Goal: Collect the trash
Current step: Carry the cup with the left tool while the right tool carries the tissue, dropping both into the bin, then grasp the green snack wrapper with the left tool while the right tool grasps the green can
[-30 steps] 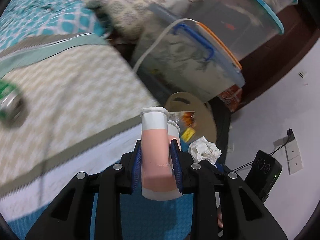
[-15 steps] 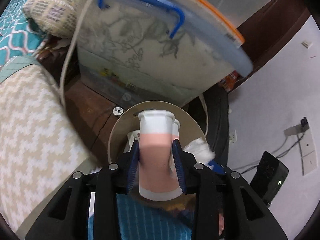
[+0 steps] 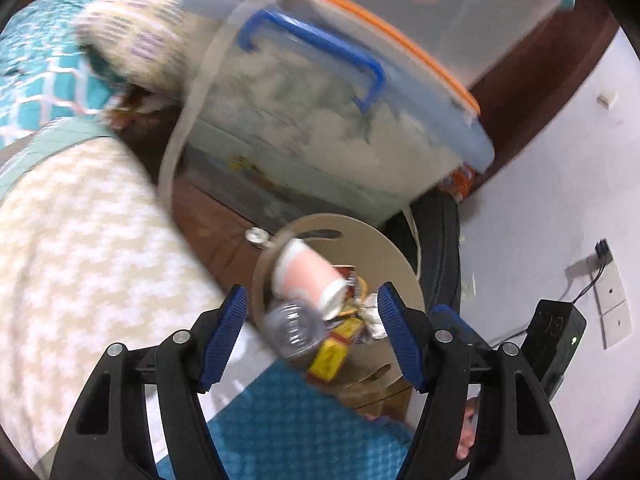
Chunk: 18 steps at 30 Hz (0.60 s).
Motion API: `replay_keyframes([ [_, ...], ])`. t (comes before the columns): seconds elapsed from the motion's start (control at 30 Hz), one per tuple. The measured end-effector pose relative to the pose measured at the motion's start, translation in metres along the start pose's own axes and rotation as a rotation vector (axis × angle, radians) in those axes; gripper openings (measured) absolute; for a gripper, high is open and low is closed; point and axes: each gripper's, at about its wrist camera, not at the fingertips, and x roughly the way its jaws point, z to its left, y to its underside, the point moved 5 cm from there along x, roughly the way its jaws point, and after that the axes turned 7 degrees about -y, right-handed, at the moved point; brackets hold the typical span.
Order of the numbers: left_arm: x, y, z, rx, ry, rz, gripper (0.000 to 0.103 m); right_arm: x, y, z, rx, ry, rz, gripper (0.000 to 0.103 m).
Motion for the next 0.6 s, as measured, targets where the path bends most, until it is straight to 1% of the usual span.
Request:
replay_keyframes([
  [0.03,-0.013,0.004,0.012,-0.018,-0.014,-0.023,0.064,0.000,0.000,0.007,-0.008,-0.013,0.003,0.071],
  [0.13,-0.060,0.019,0.063,-0.094,-0.098,-0.105,0.064,0.005,0.005,0.040,-0.050,-0.070,0.030,0.071],
  [0.27,-0.122,0.046,0.137,-0.220,-0.197,-0.187,0.064,0.030,0.025,0.095,-0.127,-0.160,0.125,0.071],
  [0.33,-0.151,0.061,0.183,-0.285,-0.284,-0.215,0.064,0.045,0.038,0.122,-0.165,-0.197,0.176,0.071],
  [0.47,-0.202,0.097,0.274,-0.383,-0.497,-0.244,0.066,0.085,0.071,0.186,-0.276,-0.256,0.297,0.071],
  [0.5,-0.215,0.106,0.298,-0.405,-0.570,-0.246,0.071,0.097,0.082,0.205,-0.316,-0.270,0.329,0.074],
  [0.53,-0.223,0.113,0.319,-0.410,-0.633,-0.237,0.078,0.110,0.092,0.224,-0.356,-0.282,0.360,0.076],
  [0.57,-0.225,0.120,0.337,-0.390,-0.688,-0.213,0.079,0.118,0.099,0.239,-0.386,-0.289,0.379,0.079],
  [0.6,-0.225,0.126,0.351,-0.370,-0.717,-0.185,0.079,0.132,0.110,0.259,-0.434,-0.301,0.408,0.080],
])
